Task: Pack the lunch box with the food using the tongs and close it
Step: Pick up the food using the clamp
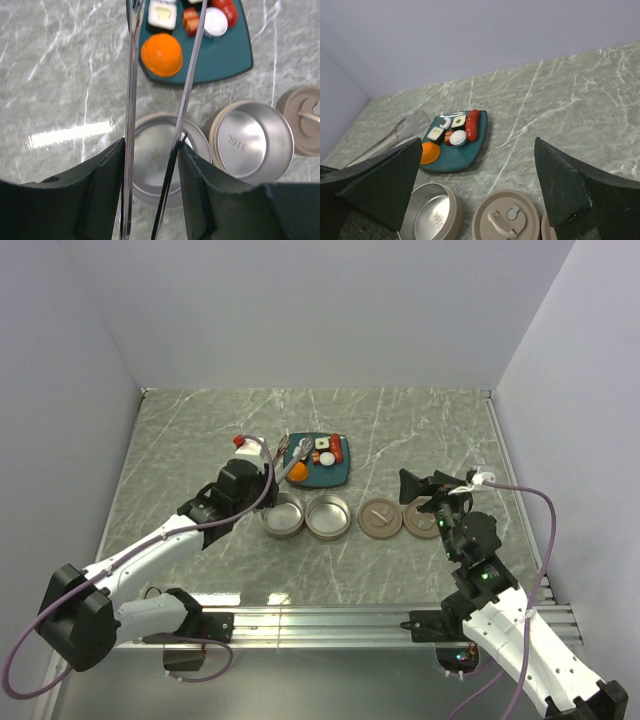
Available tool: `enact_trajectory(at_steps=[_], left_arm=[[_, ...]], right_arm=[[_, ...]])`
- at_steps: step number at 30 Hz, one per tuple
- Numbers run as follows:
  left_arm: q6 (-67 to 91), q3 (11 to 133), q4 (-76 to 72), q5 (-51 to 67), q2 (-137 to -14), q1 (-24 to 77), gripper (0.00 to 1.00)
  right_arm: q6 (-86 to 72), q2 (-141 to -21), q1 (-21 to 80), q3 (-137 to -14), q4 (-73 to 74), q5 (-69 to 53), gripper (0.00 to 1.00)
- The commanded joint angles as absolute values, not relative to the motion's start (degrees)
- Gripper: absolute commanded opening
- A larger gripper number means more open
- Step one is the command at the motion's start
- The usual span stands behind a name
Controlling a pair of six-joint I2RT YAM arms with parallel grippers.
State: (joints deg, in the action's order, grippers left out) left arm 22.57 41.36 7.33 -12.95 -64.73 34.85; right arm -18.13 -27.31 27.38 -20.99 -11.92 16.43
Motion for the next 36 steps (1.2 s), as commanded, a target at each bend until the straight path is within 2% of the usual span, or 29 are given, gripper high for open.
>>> enact_trajectory(at_steps=[1,17,26,36], left_arm=[[24.26,41.57,8.53,-19.42,-64.59,37.09,0.51],[22.24,44.47,7.65,-26.01,-71.81,41.31,0.49],[19.96,45.08,5.45,-22.86,-71.28,41.31,0.49],[19.25,47.99,6.41,-23.55,-76.29,41.31,0.48]], right_arm=[[-17.84,-25.85,27.33,-21.97,-12.04,16.00,0.99],[-18.46,-20.74,27.33,-20.48,-10.02,16.08,0.99],[-18.28,-21.36,27.33,-20.74,-10.11,16.35,0.99],[-18.19,-19.86,27.33,-20.57,-9.67,16.79,0.99]])
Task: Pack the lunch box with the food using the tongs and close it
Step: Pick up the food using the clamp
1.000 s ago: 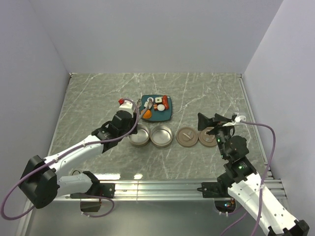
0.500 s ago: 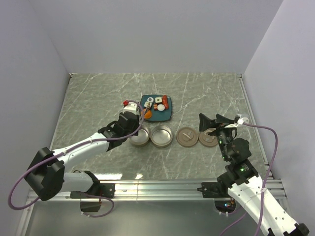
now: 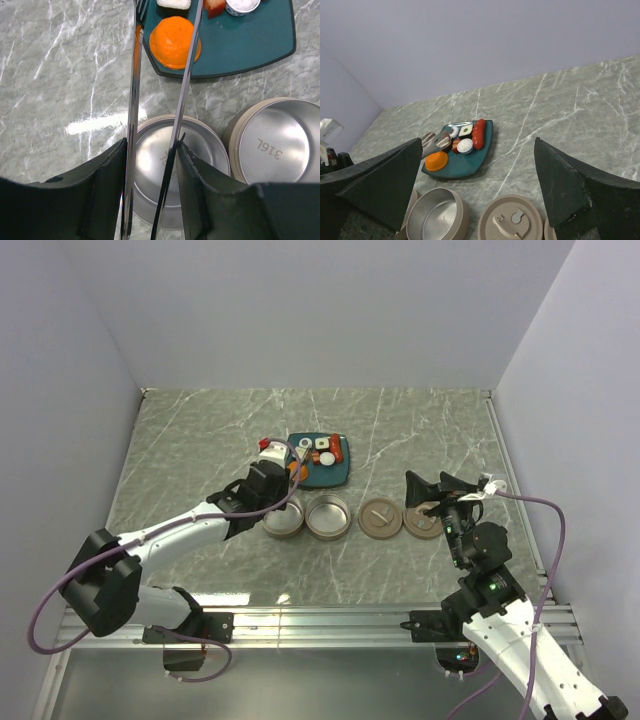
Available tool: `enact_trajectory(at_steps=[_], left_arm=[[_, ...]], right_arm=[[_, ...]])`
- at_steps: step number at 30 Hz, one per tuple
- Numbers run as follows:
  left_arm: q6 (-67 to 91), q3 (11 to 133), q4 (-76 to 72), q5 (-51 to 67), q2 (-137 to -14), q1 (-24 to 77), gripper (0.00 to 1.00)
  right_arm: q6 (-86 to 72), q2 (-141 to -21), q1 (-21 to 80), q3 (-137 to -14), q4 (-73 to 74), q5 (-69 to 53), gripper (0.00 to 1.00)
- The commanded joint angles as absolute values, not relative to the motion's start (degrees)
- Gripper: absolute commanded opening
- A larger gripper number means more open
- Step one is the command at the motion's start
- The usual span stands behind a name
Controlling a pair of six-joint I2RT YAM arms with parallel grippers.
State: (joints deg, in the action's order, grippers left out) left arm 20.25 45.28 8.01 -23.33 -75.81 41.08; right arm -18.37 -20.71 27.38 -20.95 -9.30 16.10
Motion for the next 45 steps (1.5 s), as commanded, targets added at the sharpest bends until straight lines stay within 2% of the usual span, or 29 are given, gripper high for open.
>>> enact_trajectory(at_steps=[1,17,20,23,32,38,45], left_arm=[[19.34,48.08,6.68,-23.64,-76.46,41.40,0.48],[18.11,51.06,7.56,-25.13,-81.38,41.31,0.45],[18.02,51.41,7.65,-26.01,-82.09,41.31,0.40],[17.93,51.24,7.12,-26.80,-82.09,41.31,0.29],[17.05,47.82,2.56,-27.86,-75.16,41.31,0.21],[16.52,45.18,0.79,-24.96,-69.36,42.01,0.20],[17.31,44.39,3.07,-26.89,-67.59,46.40,0.20]], right_arm=[[-18.19,-19.86,27.33,-20.57,-9.67,16.79,0.99],[-18.19,-19.42,27.33,-20.22,-9.67,17.23,0.99],[-18.19,-19.34,27.33,-20.21,-9.67,17.23,0.99],[-18.19,-19.34,27.33,-20.21,-9.76,17.40,0.99],[-18.19,-19.95,27.33,-20.21,-10.02,17.40,0.99],[-18.11,-20.83,27.33,-20.48,-10.28,17.49,0.99],[-18.02,-22.15,27.25,-20.92,-10.72,17.14,0.99]])
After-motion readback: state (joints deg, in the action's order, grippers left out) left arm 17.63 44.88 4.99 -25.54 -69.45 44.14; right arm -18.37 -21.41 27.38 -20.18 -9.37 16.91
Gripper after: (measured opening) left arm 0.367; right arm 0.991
